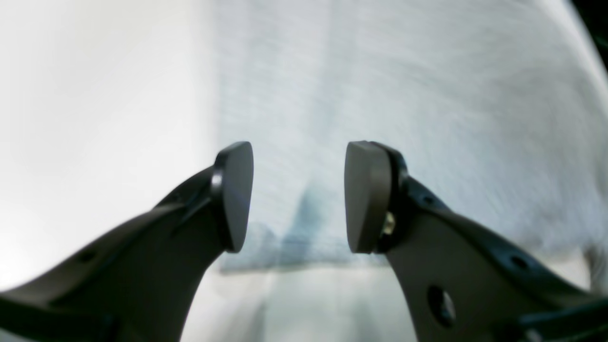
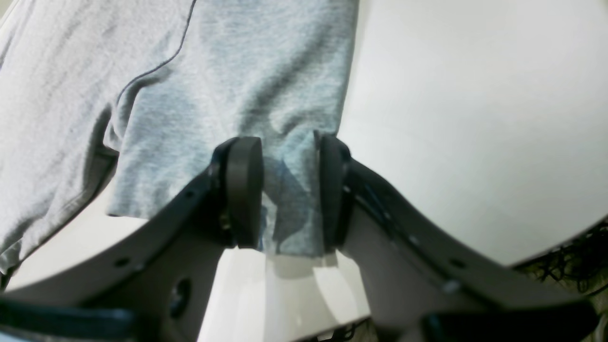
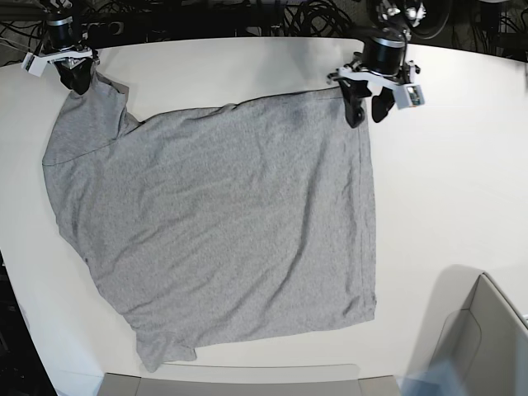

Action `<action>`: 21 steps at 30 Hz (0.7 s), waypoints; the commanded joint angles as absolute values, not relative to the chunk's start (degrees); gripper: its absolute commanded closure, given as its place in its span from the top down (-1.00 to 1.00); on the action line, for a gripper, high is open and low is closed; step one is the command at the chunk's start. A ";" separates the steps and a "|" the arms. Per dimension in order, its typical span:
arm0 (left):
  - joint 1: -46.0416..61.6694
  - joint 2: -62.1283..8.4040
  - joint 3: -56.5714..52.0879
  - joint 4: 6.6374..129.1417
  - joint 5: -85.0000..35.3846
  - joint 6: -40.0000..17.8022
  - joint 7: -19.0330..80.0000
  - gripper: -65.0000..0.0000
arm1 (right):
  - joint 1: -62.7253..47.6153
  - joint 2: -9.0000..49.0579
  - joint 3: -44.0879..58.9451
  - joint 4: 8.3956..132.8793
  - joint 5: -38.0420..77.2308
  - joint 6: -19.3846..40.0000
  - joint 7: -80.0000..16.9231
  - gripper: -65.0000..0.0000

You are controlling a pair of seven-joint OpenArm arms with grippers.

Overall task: Fold the T-shirt properly
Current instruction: 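Close both grippers on the collar-edge corners of the shirt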

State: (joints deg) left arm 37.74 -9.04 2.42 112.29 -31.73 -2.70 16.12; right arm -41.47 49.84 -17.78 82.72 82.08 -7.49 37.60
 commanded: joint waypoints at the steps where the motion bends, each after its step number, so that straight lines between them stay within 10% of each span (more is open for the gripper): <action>1: 37.85 -9.10 1.36 113.36 -34.59 -3.21 16.66 -0.03 | -43.38 50.15 -18.42 81.80 85.00 -10.68 30.90 -0.34; 21: 34.77 -9.10 -7.43 100.97 -47.08 -13.76 31.34 -0.03 | -47.52 50.95 -13.32 82.24 85.00 -10.68 30.81 -0.34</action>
